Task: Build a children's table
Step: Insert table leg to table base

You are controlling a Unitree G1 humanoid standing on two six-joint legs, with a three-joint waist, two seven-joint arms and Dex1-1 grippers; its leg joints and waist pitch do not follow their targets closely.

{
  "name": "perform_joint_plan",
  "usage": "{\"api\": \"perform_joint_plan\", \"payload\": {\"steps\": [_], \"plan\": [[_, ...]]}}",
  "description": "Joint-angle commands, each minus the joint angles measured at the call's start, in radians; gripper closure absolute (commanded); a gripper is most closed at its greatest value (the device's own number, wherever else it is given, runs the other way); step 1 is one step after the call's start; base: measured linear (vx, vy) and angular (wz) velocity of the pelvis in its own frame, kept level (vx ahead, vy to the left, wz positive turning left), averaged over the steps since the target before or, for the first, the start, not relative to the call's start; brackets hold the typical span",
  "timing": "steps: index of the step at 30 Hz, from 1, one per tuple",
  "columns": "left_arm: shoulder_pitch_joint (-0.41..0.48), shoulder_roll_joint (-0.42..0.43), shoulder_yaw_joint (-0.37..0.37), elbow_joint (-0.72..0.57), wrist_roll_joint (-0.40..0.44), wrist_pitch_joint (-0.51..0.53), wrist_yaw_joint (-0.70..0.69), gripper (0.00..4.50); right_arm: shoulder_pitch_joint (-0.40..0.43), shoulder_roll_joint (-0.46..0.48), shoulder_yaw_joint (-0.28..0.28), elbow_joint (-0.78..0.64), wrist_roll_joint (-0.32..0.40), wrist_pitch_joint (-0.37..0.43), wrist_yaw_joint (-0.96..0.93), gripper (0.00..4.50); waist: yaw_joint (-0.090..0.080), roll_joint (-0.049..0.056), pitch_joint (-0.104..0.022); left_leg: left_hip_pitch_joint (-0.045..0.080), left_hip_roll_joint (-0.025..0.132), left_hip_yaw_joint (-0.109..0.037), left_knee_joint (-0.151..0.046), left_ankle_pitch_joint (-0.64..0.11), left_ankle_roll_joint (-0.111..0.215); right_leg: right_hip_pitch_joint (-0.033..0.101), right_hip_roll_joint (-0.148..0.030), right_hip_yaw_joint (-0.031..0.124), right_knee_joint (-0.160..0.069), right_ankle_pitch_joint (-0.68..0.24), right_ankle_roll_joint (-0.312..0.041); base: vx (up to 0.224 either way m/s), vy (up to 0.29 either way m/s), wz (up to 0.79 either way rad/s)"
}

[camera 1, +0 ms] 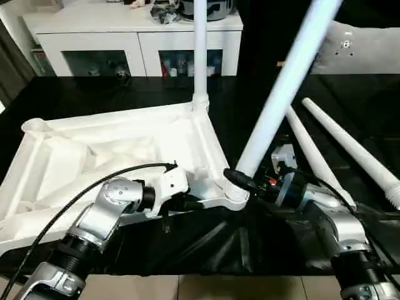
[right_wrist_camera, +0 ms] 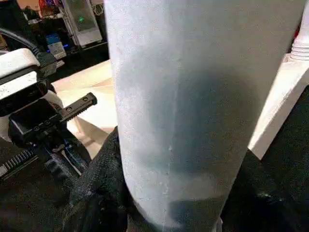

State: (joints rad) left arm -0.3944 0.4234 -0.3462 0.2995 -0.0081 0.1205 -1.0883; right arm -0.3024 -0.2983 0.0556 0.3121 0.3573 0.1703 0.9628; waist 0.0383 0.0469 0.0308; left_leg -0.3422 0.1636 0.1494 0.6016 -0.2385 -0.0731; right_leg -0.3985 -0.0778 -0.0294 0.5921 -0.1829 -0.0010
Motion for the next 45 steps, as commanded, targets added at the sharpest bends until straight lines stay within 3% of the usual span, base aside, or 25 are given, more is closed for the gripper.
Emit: {"api": "perform_joint_plan", "payload": {"steps": [1, 7, 11, 16, 24, 29, 32, 33, 34, 35, 36, 37, 40, 41, 42, 43, 44, 45], "plan": [[0.007, 0.003, -0.027, 0.017, 0.024, 0.004, -0.001, 4.5, 0.035, -0.037, 0.031, 0.023, -0.075, 0.015, -0.032, 2.59, -0.002, -0.002, -0.035, -0.011, 0.053, -0.005, -0.097, -0.223, 0.045, 0.044, -0.056, 0.034, -0.073, -0.251, -0.236, 0.0, 0.0, 0.0], [0.011, 0.003, -0.033, 0.016, 0.03, -0.001, 0.0, 4.5, 0.013, -0.071, 0.09, 0.054, -0.151, -0.01, -0.017, 2.59, -0.005, -0.004, -0.034, -0.011, 0.054, -0.006, -0.099, -0.243, 0.038, 0.041, -0.056, 0.035, -0.075, -0.28, -0.224, 0.0, 0.0, 0.0], [0.011, 0.01, -0.039, 0.018, 0.036, -0.008, -0.004, 4.5, -0.022, -0.088, 0.136, 0.092, -0.202, -0.024, -0.003, 2.59, -0.009, -0.007, -0.031, -0.012, 0.053, -0.008, -0.101, -0.277, 0.031, 0.039, -0.058, 0.035, -0.079, -0.348, -0.207, 0.0, 0.0, 0.0], [0.01, 0.017, -0.039, 0.019, 0.038, -0.013, -0.007, 4.5, -0.027, -0.098, 0.163, 0.101, -0.208, -0.023, 0.016, 2.6, -0.01, -0.014, -0.032, -0.012, 0.055, -0.009, -0.103, -0.287, 0.033, 0.037, -0.058, 0.036, -0.081, -0.355, -0.197, 0.0, 0.0, 0.0], [-0.021, 0.021, -0.042, 0.058, 0.045, -0.032, -0.029, 4.5, -0.026, -0.092, 0.181, 0.121, -0.209, -0.037, 0.027, 2.6, -0.01, -0.01, -0.032, -0.011, 0.054, -0.007, -0.103, -0.292, 0.031, 0.036, -0.057, 0.035, -0.082, -0.341, -0.203, 0.0, 0.0, 0.0], [-0.05, 0.01, -0.039, 0.096, 0.041, -0.017, -0.032, 4.5, -0.026, -0.063, 0.156, 0.127, -0.184, -0.027, -0.014, 2.6, -0.009, -0.005, -0.03, -0.007, 0.055, -0.009, -0.106, -0.324, 0.02, 0.033, -0.058, 0.035, -0.085, -0.382, -0.196, 0.0, 0.0, 0.0], [-0.043, -0.012, -0.014, 0.087, 0.039, 0.049, 0.037, 4.5, -0.031, -0.03, 0.134, 0.144, -0.215, -0.013, -0.141, 2.6, -0.012, -0.003, -0.027, -0.007, 0.056, -0.011, -0.109, -0.359, 0.001, 0.031, -0.059, 0.033, -0.088, -0.421, -0.183, 0.0, 0.0, 0.0], [-0.036, -0.026, 0.0, 0.079, 0.048, 0.086, 0.089, 4.5, -0.037, -0.013, 0.125, 0.159, -0.236, 0.0, -0.214, 2.6, -0.014, -0.003, -0.025, -0.006, 0.055, -0.011, -0.11, -0.366, -0.007, 0.029, -0.059, 0.033, -0.09, -0.445, -0.175, 0.0, 0.0, 0.0], [-0.027, -0.042, 0.017, 0.067, 0.054, 0.127, 0.145, 4.5, -0.043, 0.006, 0.114, 0.172, -0.252, 0.016, -0.284, 2.6, -0.016, 0.008, -0.022, -0.002, 0.053, -0.013, -0.11, -0.385, -0.02, 0.025, -0.059, 0.031, -0.092, -0.489, -0.164, 0.0, 0.0, 0.0], [-0.019, -0.054, 0.028, 0.053, 0.057, 0.153, 0.18, 4.5, -0.049, 0.019, 0.108, 0.181, -0.263, 0.023, -0.331, 2.6, -0.02, 0.001, -0.02, -0.002, 0.052, -0.013, -0.11, -0.397, -0.021, 0.023, -0.058, 0.029, -0.098, -0.521, -0.152, 0.0, 0.0, 0.0], [-0.017, -0.058, 0.032, 0.049, 0.058, 0.161, 0.191, 4.5, -0.051, 0.024, 0.107, 0.184, -0.267, 0.025, -0.346, 2.6, -0.019, 0.003, -0.02, -0.001, 0.05, -0.017, -0.11, -0.409, -0.023, 0.024, -0.061, 0.027, -0.1, -0.557, -0.137, 0.0, 0.0, 0.0], [-0.006, -0.074, 0.045, 0.027, 0.06, 0.199, 0.234, 4.5, -0.06, 0.041, 0.099, 0.198, -0.279, 0.033, -0.401, 2.6, -0.026, 0.001, -0.02, -0.007, 0.049, -0.024, -0.112, -0.428, -0.022, 0.026, -0.064, 0.026, -0.103, -0.633, -0.099, 0.0, 0.0, 0.0], [0.023, -0.12, 0.071, -0.039, 0.064, 0.29, 0.321, 4.5, -0.098, 0.091, 0.073, 0.254, -0.29, 0.039, -0.525, 2.6, -0.044, 0.005, -0.02, -0.01, 0.049, -0.027, -0.115, -0.429, -0.02, 0.022, -0.063, 0.021, -0.108, -0.626, -0.097, 0.0, 0.0, 0.0], [0.043, -0.162, 0.068, -0.088, 0.088, 0.329, 0.383, 4.5, -0.15, 0.134, 0.049, 0.33, -0.289, 0.049, -0.632, 2.6, -0.046, 0.002, -0.023, -0.013, 0.048, -0.027, -0.114, -0.427, -0.012, 0.025, -0.061, 0.02, -0.11, -0.606, -0.095, 0.0, 0.0, 0.0], [0.05, -0.186, 0.063, -0.108, 0.1, 0.348, 0.414, 4.5, -0.177, 0.155, 0.039, 0.371, -0.287, 0.053, -0.68, 2.6, -0.057, -0.005, -0.027, -0.022, 0.052, -0.03, -0.117, -0.397, -0.014, 0.031, -0.065, 0.021, -0.099, -0.544, -0.122, 0.0, 0.0, 0.0], [0.054, -0.235, 0.048, -0.14, 0.116, 0.379, 0.464, 4.5, -0.221, 0.192, 0.017, 0.448, -0.272, 0.049, -0.747, 2.6, -0.061, -0.011, -0.029, -0.022, 0.051, -0.027, -0.114, -0.382, -0.01, 0.031, -0.062, 0.018, -0.102, -0.515, -0.132, 0.0, 0.0, 0.0], [0.054, -0.252, 0.041, -0.152, 0.121, 0.392, 0.484, 4.5, -0.235, 0.205, 0.01, 0.473, -0.267, 0.046, -0.768, 2.6, -0.063, -0.005, -0.028, -0.019, 0.05, -0.025, -0.112, -0.382, -0.007, 0.026, -0.061, 0.021, -0.1, -0.503, -0.142, 0.0, 0.0, 0.0], [0.053, -0.266, 0.03, -0.162, 0.126, 0.395, 0.494, 4.5, -0.249, 0.216, 0.004, 0.5, -0.266, 0.041, -0.792, 2.6, -0.066, -0.013, -0.028, -0.021, 0.048, -0.022, -0.111, -0.38, -0.002, 0.027, -0.059, 0.02, -0.102, -0.489, -0.148, 0.0, 0.0, 0.0]]}}
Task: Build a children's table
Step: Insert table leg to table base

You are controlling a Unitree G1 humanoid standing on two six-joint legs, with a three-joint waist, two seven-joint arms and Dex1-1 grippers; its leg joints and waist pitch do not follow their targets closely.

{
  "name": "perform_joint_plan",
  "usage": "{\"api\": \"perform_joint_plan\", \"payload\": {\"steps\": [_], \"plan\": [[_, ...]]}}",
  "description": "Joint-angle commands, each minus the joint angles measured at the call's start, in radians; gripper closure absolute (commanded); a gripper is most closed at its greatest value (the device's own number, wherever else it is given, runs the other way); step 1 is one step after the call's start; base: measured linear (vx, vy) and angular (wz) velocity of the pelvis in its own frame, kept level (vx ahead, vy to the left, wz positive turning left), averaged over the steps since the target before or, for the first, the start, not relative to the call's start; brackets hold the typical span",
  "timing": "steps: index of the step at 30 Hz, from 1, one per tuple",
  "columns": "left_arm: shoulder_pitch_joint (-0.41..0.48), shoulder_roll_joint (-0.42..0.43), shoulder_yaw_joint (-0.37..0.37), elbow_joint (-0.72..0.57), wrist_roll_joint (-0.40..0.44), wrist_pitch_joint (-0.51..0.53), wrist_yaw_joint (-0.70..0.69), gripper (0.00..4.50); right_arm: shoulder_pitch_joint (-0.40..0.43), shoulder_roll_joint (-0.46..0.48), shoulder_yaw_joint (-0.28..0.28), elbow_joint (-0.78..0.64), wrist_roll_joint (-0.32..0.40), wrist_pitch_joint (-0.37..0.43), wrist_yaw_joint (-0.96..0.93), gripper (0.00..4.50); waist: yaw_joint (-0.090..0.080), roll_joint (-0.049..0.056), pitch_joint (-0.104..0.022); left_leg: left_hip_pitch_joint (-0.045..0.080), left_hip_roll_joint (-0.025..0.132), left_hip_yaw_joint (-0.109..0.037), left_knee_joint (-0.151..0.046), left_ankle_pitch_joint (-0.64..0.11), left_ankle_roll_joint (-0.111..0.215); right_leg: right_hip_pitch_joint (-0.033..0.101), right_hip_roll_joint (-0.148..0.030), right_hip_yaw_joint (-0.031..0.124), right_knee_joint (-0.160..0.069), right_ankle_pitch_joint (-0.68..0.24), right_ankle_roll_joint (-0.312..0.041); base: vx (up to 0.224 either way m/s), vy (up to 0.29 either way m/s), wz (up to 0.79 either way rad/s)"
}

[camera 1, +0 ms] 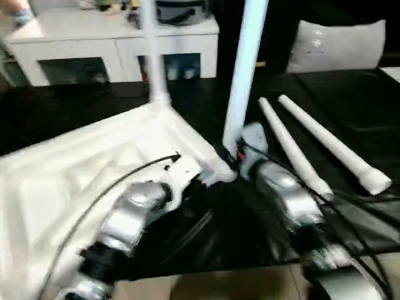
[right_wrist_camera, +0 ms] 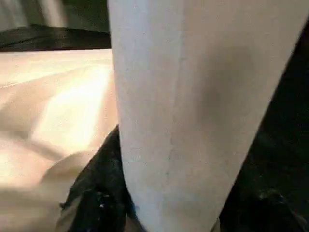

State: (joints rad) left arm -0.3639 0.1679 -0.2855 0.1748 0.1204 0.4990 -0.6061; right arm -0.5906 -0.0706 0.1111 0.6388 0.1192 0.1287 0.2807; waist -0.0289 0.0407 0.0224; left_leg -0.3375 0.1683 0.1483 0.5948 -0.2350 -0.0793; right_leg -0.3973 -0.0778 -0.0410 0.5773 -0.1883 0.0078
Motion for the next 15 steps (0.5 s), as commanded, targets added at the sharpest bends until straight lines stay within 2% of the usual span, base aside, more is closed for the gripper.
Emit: {"api": "perform_joint_plan", "payload": {"steps": [1, 2, 3, 4, 5, 6, 9, 10, 11, 13, 14, 15], "plan": [[0.022, -0.018, -0.038, -0.042, 0.0, 0.018, 0.017, 4.5, 0.031, -0.007, -0.054, 0.189, -0.028, 0.08, -0.123, 2.6, 0.004, -0.002, -0.02, -0.025, 0.042, -0.019, -0.104, -0.381, 0.009, 0.024, -0.06, 0.033, -0.087, -0.474, -0.162, 0.0, 0.0, 0.0], [0.021, -0.023, -0.047, -0.044, 0.007, 0.021, 0.02, 4.5, 0.023, -0.003, -0.052, 0.203, -0.031, 0.077, -0.132, 2.6, 0.003, -0.013, -0.022, -0.026, 0.042, -0.017, -0.103, -0.373, 0.013, 0.026, -0.059, 0.032, -0.088, -0.461, -0.162, 0.0, 0.0, 0.0], [0.019, -0.028, -0.058, -0.041, 0.022, 0.031, 0.038, 4.5, 0.009, 0.007, -0.046, 0.224, -0.04, 0.074, -0.147, 2.6, 0.006, -0.007, -0.023, -0.025, 0.044, -0.017, -0.104, -0.361, 0.016, 0.027, -0.059, 0.034, -0.084, -0.424, -0.17, 0.0, 0.0, 0.0], [0.018, -0.028, -0.059, -0.04, 0.025, 0.035, 0.044, 4.5, 0.005, 0.01, -0.043, 0.228, -0.045, 0.075, -0.151, 2.6, 0.005, -0.007, -0.024, -0.027, 0.043, -0.015, -0.103, -0.349, 0.018, 0.029, -0.057, 0.034, -0.081, -0.385, -0.179, 0.0, 0.0, 0.0], [0.018, -0.028, -0.056, -0.04, 0.025, 0.037, 0.049, 4.5, 0.003, 0.011, -0.042, 0.23, -0.047, 0.075, -0.154, 2.6, 0.005, -0.02, -0.026, -0.028, 0.043, -0.012, -0.102, -0.338, 0.022, 0.031, -0.056, 0.033, -0.081, -0.37, -0.182, 0.0, 0.0, 0.0], [0.018, -0.027, -0.054, -0.041, 0.025, 0.039, 0.054, 4.5, 0.002, 0.012, -0.042, 0.232, -0.049, 0.074, -0.156, 2.6, 0.01, -0.012, -0.027, -0.025, 0.043, -0.011, -0.102, -0.318, 0.025, 0.03, -0.057, 0.035, -0.078, -0.341, -0.19, 0.0, 0.0, 0.0], [0.022, -0.013, -0.051, -0.05, 0.038, 0.032, 0.066, 4.5, -0.01, 0.017, -0.042, 0.26, -0.057, 0.059, -0.167, 2.6, 0.009, -0.008, -0.029, -0.025, 0.045, -0.011, -0.104, -0.311, 0.021, 0.035, -0.056, 0.033, -0.073, -0.296, -0.204, 0.0, 0.0, 0.0], [0.023, -0.009, -0.053, -0.049, 0.042, 0.027, 0.064, 4.5, -0.012, 0.016, -0.043, 0.267, -0.059, 0.055, -0.173, 2.6, 0.008, -0.011, -0.029, -0.025, 0.044, -0.009, -0.103, -0.316, 0.022, 0.034, -0.056, 0.032, -0.075, -0.3, -0.206, 0.0, 0.0, 0.0], [0.025, -0.01, -0.055, -0.052, 0.046, 0.03, 0.066, 4.5, -0.019, 0.018, -0.05, 0.285, -0.053, 0.043, -0.172, 2.6, 0.009, -0.005, -0.028, -0.023, 0.044, -0.009, -0.104, -0.322, 0.02, 0.033, -0.056, 0.032, -0.075, -0.306, -0.207, 0.0, 0.0, 0.0], [0.026, -0.013, -0.054, -0.056, 0.047, 0.039, 0.071, 4.5, -0.03, 0.019, -0.053, 0.306, -0.049, 0.03, -0.176, 2.6, 0.007, -0.007, -0.027, -0.023, 0.045, -0.01, -0.104, -0.34, 0.016, 0.033, -0.057, 0.032, -0.077, -0.332, -0.203, 0.0, 0.0, 0.0], [0.026, -0.015, -0.053, -0.057, 0.045, 0.041, 0.072, 4.5, -0.033, 0.019, -0.054, 0.312, -0.046, 0.022, -0.17, 2.25, 0.006, 0.001, -0.026, -0.022, 0.045, -0.011, -0.105, -0.348, 0.012, 0.032, -0.057, 0.031, -0.077, -0.337, -0.202, 0.0, 0.0, 0.0], [0.024, -0.015, -0.052, -0.055, 0.042, 0.039, 0.072, 4.5, -0.035, 0.018, -0.056, 0.314, -0.043, 0.018, -0.166, 2.04, 0.005, -0.004, -0.026, -0.022, 0.045, -0.01, -0.105, -0.362, 0.01, 0.031, -0.055, 0.03, -0.08, -0.351, -0.197, 0.0, 0.0, 0.0]]}}
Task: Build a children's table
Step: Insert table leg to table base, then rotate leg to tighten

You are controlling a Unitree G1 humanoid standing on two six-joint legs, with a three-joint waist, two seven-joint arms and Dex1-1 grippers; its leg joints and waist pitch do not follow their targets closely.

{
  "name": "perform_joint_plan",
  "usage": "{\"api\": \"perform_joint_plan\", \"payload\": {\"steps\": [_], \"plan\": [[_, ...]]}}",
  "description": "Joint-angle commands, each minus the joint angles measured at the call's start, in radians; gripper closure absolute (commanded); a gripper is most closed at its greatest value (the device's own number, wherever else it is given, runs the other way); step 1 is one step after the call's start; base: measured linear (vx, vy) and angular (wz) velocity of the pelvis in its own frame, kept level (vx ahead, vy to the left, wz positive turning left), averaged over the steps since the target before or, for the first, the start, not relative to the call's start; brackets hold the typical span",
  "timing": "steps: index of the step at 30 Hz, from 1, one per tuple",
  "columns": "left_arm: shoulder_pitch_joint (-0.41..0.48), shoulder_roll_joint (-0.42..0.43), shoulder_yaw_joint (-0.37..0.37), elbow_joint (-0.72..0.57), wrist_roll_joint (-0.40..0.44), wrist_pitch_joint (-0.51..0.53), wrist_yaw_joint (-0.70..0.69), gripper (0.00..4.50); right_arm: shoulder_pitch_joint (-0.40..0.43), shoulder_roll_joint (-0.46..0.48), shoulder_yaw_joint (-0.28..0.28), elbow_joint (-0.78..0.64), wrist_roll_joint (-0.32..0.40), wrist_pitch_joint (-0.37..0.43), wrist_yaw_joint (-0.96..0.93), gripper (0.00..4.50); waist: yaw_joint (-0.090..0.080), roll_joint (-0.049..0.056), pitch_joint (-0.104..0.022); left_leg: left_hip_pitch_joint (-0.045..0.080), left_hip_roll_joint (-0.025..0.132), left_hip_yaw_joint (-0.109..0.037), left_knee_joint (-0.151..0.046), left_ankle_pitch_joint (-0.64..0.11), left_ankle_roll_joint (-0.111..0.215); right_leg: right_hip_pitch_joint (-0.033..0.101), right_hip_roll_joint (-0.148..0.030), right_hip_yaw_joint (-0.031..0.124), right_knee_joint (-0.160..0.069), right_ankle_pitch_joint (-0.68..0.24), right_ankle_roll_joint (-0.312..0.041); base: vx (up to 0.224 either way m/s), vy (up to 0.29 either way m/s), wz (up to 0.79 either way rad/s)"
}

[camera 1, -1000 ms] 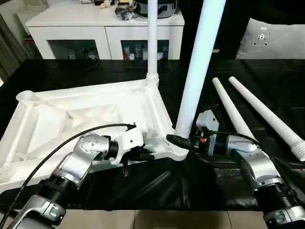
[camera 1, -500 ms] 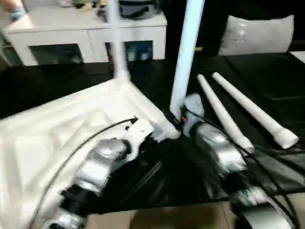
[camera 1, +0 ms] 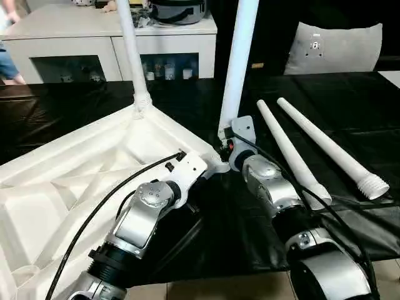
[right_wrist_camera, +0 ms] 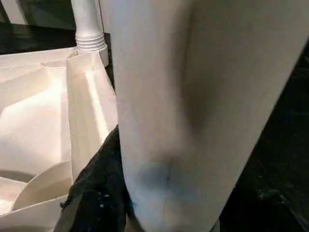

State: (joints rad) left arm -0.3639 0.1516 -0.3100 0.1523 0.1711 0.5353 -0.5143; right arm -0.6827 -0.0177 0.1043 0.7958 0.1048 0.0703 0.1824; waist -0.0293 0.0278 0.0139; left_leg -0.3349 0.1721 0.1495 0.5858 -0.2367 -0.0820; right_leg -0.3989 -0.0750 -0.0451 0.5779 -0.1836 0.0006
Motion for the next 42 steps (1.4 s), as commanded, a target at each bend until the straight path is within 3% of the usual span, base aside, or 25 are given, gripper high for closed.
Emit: {"api": "perform_joint_plan", "payload": {"steps": [1, 3, 4, 8, 9, 10, 13, 14, 18, 19, 21, 22, 23, 28, 33, 34, 36, 37, 38, 41, 42], "plan": [[0.02, 0.004, -0.027, -0.023, -0.013, -0.009, -0.023, 4.5, 0.056, -0.037, -0.052, 0.156, -0.026, 0.073, -0.066, 1.9, 0.004, 0.013, -0.017, -0.023, 0.042, -0.013, -0.097, -0.372, 0.009, 0.031, -0.058, 0.035, -0.081, -0.363, -0.186, 0.0, 0.0, 0.0], [0.013, 0.015, -0.03, -0.011, -0.017, -0.031, -0.034, 4.5, 0.059, -0.042, -0.052, 0.151, -0.027, 0.067, -0.061, 1.84, 0.008, 0.011, -0.021, -0.017, 0.043, -0.01, -0.094, -0.366, 0.009, 0.028, -0.057, 0.036, -0.081, -0.34, -0.196, 0.0, 0.0, 0.0], [0.011, 0.024, -0.032, -0.004, -0.016, -0.044, -0.039, 4.5, 0.063, -0.047, -0.052, 0.144, -0.027, 0.063, -0.055, 1.69, 0.013, 0.01, -0.022, -0.023, 0.042, -0.01, -0.095, -0.332, 0.014, 0.035, -0.057, 0.036, -0.076, -0.296, -0.203, 0.0, 0.0, 0.0], [-0.003, 0.062, -0.026, 0.042, -0.013, -0.092, -0.061, 4.5, 0.109, -0.07, -0.061, 0.073, -0.006, 0.026, 0.002, 1.4, 0.02, 0.009, -0.027, -0.024, 0.041, -0.004, -0.089, -0.244, 0.039, 0.043, -0.057, 0.037, -0.067, -0.196, -0.227, 0.0, 0.0, 0.0], [-0.006, 0.068, -0.021, 0.051, -0.015, -0.099, -0.065, 4.5, 0.125, -0.077, -0.055, 0.045, -0.002, 0.014, 0.032, 1.32, 0.026, 0.008, -0.028, -0.022, 0.04, 0.0, -0.086, -0.212, 0.049, 0.045, -0.056, 0.037, -0.065, -0.166, -0.24, 0.0, 0.0, 0.0], [-0.011, 0.08, -0.013, 0.069, -0.017, -0.116, -0.078, 4.5, 0.16, -0.091, -0.044, -0.013, 0.006, -0.011, 0.088, 1.21, 0.034, 0.014, -0.03, -0.025, 0.04, 0.001, -0.082, -0.174, 0.062, 0.051, -0.059, 0.038, -0.06, -0.128, -0.25, 0.0, 0.0, 0.0], [-0.026, 0.1, -0.003, 0.107, -0.02, -0.144, -0.098, 4.5, 0.23, -0.124, -0.028, -0.131, 0.031, -0.032, 0.184, 0.97, 0.051, 0.009, -0.031, -0.026, 0.039, 0.005, -0.073, -0.076, 0.105, 0.057, -0.056, 0.037, -0.05, -0.007, -0.271, 0.0, 0.0, 0.0], [-0.033, 0.111, -0.003, 0.124, -0.024, -0.16, -0.112, 4.5, 0.257, -0.14, -0.027, -0.172, 0.036, -0.037, 0.211, 0.88, 0.053, 0.015, -0.031, -0.026, 0.04, 0.003, -0.073, -0.071, 0.11, 0.058, -0.057, 0.036, -0.047, -0.005, -0.273, 0.0, 0.0, 0.0], [-0.05, 0.144, -0.012, 0.164, -0.042, -0.204, -0.164, 4.5, 0.313, -0.202, -0.021, -0.258, 0.048, -0.073, 0.296, 0.49, 0.058, 0.015, -0.028, -0.023, 0.042, 0.005, -0.075, -0.107, 0.11, 0.056, -0.058, 0.035, -0.055, -0.09, -0.265, 0.0, 0.0, 0.0], [-0.054, 0.154, -0.015, 0.174, -0.049, -0.225, -0.186, 4.5, 0.324, -0.217, -0.024, -0.283, 0.056, -0.068, 0.316, 0.37, 0.057, 0.023, -0.027, -0.023, 0.042, 0.004, -0.076, -0.112, 0.105, 0.056, -0.058, 0.036, -0.055, -0.096, -0.266, 0.0, 0.0, 0.0], [-0.057, 0.189, -0.034, 0.188, -0.059, -0.277, -0.262, 4.5, 0.345, -0.268, -0.024, -0.344, 0.058, -0.073, 0.374, 0.24, 0.057, 0.017, -0.027, -0.023, 0.041, 0.003, -0.075, -0.113, 0.103, 0.059, -0.056, 0.035, -0.056, -0.094, -0.262, 0.0, 0.0, 0.0], [-0.056, 0.198, -0.038, 0.19, -0.064, -0.295, -0.285, 4.5, 0.35, -0.28, -0.024, -0.361, 0.061, -0.071, 0.396, 0.1, 0.057, 0.023, -0.028, -0.022, 0.041, 0.003, -0.074, -0.109, 0.104, 0.058, -0.057, 0.035, -0.053, -0.085, -0.264, 0.0, 0.0, 0.0], [-0.054, 0.208, -0.044, 0.189, -0.071, -0.312, -0.312, 4.5, 0.355, -0.296, -0.024, -0.38, 0.064, -0.069, 0.419, 0.05, 0.055, 0.021, -0.028, -0.021, 0.041, 0.004, -0.074, -0.108, 0.108, 0.057, -0.055, 0.035, -0.055, -0.081, -0.266, 0.0, 0.0, 0.0], [-0.046, 0.259, -0.072, 0.185, -0.108, -0.396, -0.449, 4.5, 0.368, -0.384, -0.009, -0.462, 0.108, -0.059, 0.592, 0.05, 0.059, 0.023, -0.031, -0.019, 0.044, 0.005, -0.065, -0.058, 0.146, 0.057, -0.056, 0.034, -0.042, 0.004, -0.301, 0.0, 0.0, 0.0], [-0.056, 0.304, -0.111, 0.205, -0.114, -0.478, -0.561, 4.5, 0.355, -0.474, 0.054, -0.505, 0.157, -0.016, 0.836, 0.05, 0.07, 0.022, -0.032, -0.018, 0.049, 0.005, -0.06, -0.041, 0.18, 0.058, -0.058, 0.033, -0.036, 0.025, -0.321, 0.0, 0.0, 0.0], [-0.058, 0.307, -0.115, 0.206, -0.115, -0.491, -0.574, 4.5, 0.348, -0.478, 0.061, -0.499, 0.157, -0.015, 0.859, 0.05, 0.072, 0.016, -0.032, -0.019, 0.05, 0.005, -0.059, -0.037, 0.178, 0.058, -0.059, 0.033, -0.036, 0.019, -0.323, 0.0, 0.0, 0.0], [-0.059, 0.311, -0.118, 0.208, -0.117, -0.505, -0.59, 4.5, 0.34, -0.481, 0.066, -0.493, 0.153, -0.017, 0.878, 0.05, 0.074, 0.02, -0.032, -0.019, 0.05, 0.005, -0.059, -0.04, 0.175, 0.057, -0.06, 0.031, -0.034, 0.008, -0.324, 0.0, 0.0, 0.0], [-0.057, 0.321, -0.127, 0.202, -0.122, -0.527, -0.634, 4.5, 0.312, -0.477, 0.087, -0.462, 0.141, -0.027, 0.923, 0.05, 0.075, 0.013, -0.032, -0.019, 0.051, 0.005, -0.06, -0.054, 0.166, 0.056, -0.061, 0.031, -0.035, -0.022, -0.323, 0.0, 0.0, 0.0], [-0.056, 0.322, -0.129, 0.199, -0.123, -0.531, -0.642, 4.5, 0.307, -0.475, 0.091, -0.456, 0.141, -0.026, 0.931, 0.31, 0.076, 0.014, -0.03, -0.02, 0.052, 0.005, -0.061, -0.059, 0.161, 0.057, -0.061, 0.031, -0.035, -0.035, -0.322, 0.0, 0.0, 0.0], [-0.047, 0.332, -0.14, 0.182, -0.136, -0.539, -0.678, 4.5, 0.279, -0.458, 0.104, -0.421, 0.136, -0.02, 0.951, 0.31, 0.084, 0.014, -0.029, -0.014, 0.053, 0.007, -0.062, -0.078, 0.139, 0.052, -0.063, 0.034, -0.036, -0.077, -0.314, 0.0, 0.0, 0.0], [-0.046, 0.334, -0.142, 0.18, -0.139, -0.543, -0.687, 4.5, 0.273, -0.456, 0.108, -0.414, 0.137, -0.019, 0.956, 0.56, 0.085, 0.015, -0.029, -0.015, 0.053, 0.007, -0.062, -0.077, 0.133, 0.052, -0.062, 0.035, -0.035, -0.076, -0.313, 0.0, 0.0, 0.0]]}}
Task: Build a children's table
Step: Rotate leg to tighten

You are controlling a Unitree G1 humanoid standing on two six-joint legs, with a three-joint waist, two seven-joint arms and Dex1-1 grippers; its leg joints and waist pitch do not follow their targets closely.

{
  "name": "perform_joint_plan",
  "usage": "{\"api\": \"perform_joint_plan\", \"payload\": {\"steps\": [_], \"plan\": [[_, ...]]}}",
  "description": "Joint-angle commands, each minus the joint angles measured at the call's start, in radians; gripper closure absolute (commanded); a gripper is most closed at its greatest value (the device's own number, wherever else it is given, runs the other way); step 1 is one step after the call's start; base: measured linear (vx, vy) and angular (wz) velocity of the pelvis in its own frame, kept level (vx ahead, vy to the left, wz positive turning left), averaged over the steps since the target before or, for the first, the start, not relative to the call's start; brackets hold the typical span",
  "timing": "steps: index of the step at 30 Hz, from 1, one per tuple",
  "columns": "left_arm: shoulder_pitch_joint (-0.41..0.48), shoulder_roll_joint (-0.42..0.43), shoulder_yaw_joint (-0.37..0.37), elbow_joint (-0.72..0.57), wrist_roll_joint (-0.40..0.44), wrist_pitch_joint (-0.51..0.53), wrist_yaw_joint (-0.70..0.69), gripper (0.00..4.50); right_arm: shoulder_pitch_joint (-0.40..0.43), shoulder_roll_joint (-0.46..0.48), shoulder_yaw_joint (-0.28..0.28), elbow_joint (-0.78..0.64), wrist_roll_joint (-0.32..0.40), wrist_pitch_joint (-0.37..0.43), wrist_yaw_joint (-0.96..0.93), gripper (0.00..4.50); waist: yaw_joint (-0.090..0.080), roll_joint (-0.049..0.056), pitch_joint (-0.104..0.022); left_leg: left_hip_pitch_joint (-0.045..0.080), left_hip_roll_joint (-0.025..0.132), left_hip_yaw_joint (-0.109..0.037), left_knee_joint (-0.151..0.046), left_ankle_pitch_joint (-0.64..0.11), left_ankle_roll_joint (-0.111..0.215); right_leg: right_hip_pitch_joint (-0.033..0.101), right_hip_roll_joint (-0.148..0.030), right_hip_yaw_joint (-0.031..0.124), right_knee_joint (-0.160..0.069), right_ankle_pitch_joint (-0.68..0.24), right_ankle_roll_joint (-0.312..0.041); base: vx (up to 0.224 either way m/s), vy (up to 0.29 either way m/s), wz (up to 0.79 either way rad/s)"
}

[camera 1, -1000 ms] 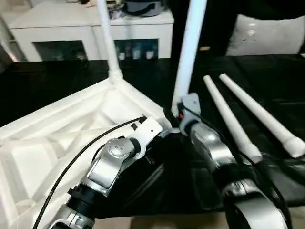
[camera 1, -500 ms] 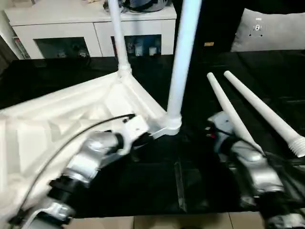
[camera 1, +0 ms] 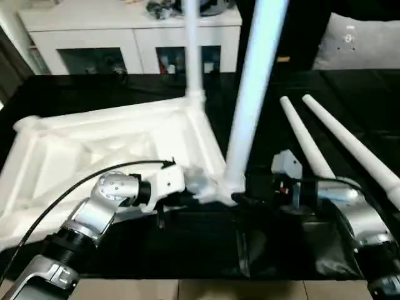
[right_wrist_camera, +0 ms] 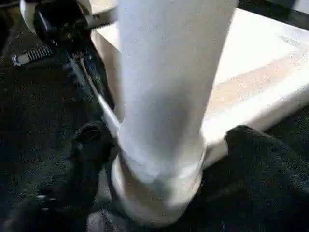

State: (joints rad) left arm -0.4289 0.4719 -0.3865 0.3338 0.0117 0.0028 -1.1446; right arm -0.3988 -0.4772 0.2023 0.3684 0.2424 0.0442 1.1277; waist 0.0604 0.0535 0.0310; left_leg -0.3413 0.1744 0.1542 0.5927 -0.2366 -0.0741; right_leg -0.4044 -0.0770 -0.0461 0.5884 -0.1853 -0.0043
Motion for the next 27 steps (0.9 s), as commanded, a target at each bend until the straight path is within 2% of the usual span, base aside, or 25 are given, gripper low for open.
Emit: {"api": "perform_joint_plan", "payload": {"steps": [1, 2, 5, 13, 14, 16, 17, 21, 25, 26, 27], "plan": [[0.02, 0.015, -0.066, -0.003, 0.02, -0.012, -0.059, 4.5, -0.013, 0.006, 0.011, 0.016, 0.001, 0.007, 0.015, 0.56, -0.001, -0.011, -0.047, -0.007, 0.05, 0.004, -0.067, -0.072, 0.122, 0.056, -0.059, 0.037, -0.044, -0.061, -0.307, 0.0, 0.0, 0.0], [0.024, 0.017, -0.068, -0.008, 0.019, -0.014, -0.065, 4.5, -0.018, 0.01, 0.015, 0.022, 0.006, 0.01, 0.028, 0.74, 0.0, -0.017, -0.047, -0.009, 0.049, 0.005, -0.066, -0.068, 0.123, 0.057, -0.059, 0.037, -0.043, -0.053, -0.307, 0.0, 0.0, 0.0], [0.027, 0.018, -0.068, -0.011, 0.018, -0.013, -0.071, 4.5, -0.02, 0.015, 0.017, 0.024, 0.015, 0.026, 0.053, 1.0, 0.002, -0.017, -0.049, -0.012, 0.047, 0.003, -0.064, -0.051, 0.124, 0.062, -0.06, 0.037, -0.038, -0.034, -0.302, 0.0, 0.0, 0.0], [0.029, 0.017, -0.064, -0.006, 0.018, -0.017, -0.084, 4.5, -0.014, 0.013, 0.029, 0.028, 0.024, 0.066, 0.101, 1.62, 0.005, -0.018, -0.049, -0.012, 0.047, 0.003, -0.062, -0.04, 0.128, 0.06, -0.059, 0.035, -0.038, -0.048, -0.3, 0.0, 0.0, 0.0], [0.029, 0.018, -0.064, -0.007, 0.017, -0.017, -0.086, 4.5, -0.013, 0.014, 0.03, 0.03, 0.025, 0.069, 0.103, 1.62, 0.005, -0.014, -0.05, -0.012, 0.047, 0.003, -0.062, -0.042, 0.125, 0.06, -0.059, 0.035, -0.038, -0.052, -0.298, 0.0, 0.0, 0.0], [0.03, 0.019, -0.065, -0.008, 0.016, -0.016, -0.087, 4.5, -0.012, 0.016, 0.03, 0.032, 0.026, 0.074, 0.107, 1.73, 0.004, -0.016, -0.05, -0.012, 0.046, 0.003, -0.062, -0.047, 0.119, 0.061, -0.059, 0.035, -0.039, -0.057, -0.296, 0.0, 0.0, 0.0], [0.03, 0.021, -0.066, -0.009, 0.013, -0.015, -0.088, 4.5, -0.008, 0.02, 0.029, 0.031, 0.03, 0.086, 0.113, 1.76, 0.005, -0.012, -0.051, -0.011, 0.046, 0.002, -0.061, -0.046, 0.118, 0.061, -0.059, 0.035, -0.038, -0.053, -0.297, 0.0, 0.0, 0.0], [0.032, 0.018, -0.065, -0.011, 0.008, -0.007, -0.087, 4.5, 0.001, 0.026, 0.026, 0.024, 0.035, 0.103, 0.119, 1.82, 0.004, -0.014, -0.052, -0.012, 0.046, 0.002, -0.059, -0.028, 0.123, 0.061, -0.057, 0.034, -0.035, -0.019, -0.303, 0.0, 0.0, 0.0], [0.043, -0.016, -0.041, -0.038, -0.004, 0.077, -0.029, 4.5, 0.02, 0.047, 0.023, 0.011, 0.036, 0.145, 0.077, 1.83, 0.004, -0.014, -0.051, -0.013, 0.047, 0.002, -0.06, -0.027, 0.122, 0.062, -0.058, 0.034, -0.035, -0.017, -0.308, 0.0, 0.0, 0.0], [0.047, -0.072, -0.009, -0.065, -0.012, 0.189, 0.074, 4.5, 0.022, 0.092, 0.02, 0.023, 0.001, 0.18, -0.049, 1.83, 0.001, -0.013, -0.051, -0.012, 0.048, 0.004, -0.06, -0.03, 0.118, 0.062, -0.059, 0.035, -0.035, -0.021, -0.31, 0.0, 0.0, 0.0], [0.049, -0.095, 0.004, -0.077, -0.016, 0.236, 0.114, 4.5, 0.02, 0.114, 0.02, 0.032, -0.02, 0.197, -0.114, 1.83, -0.004, -0.012, -0.045, -0.011, 0.048, 0.004, -0.064, -0.039, 0.1, 0.058, -0.057, 0.036, -0.039, -0.046, -0.311, 0.0, 0.0, 0.0]]}}
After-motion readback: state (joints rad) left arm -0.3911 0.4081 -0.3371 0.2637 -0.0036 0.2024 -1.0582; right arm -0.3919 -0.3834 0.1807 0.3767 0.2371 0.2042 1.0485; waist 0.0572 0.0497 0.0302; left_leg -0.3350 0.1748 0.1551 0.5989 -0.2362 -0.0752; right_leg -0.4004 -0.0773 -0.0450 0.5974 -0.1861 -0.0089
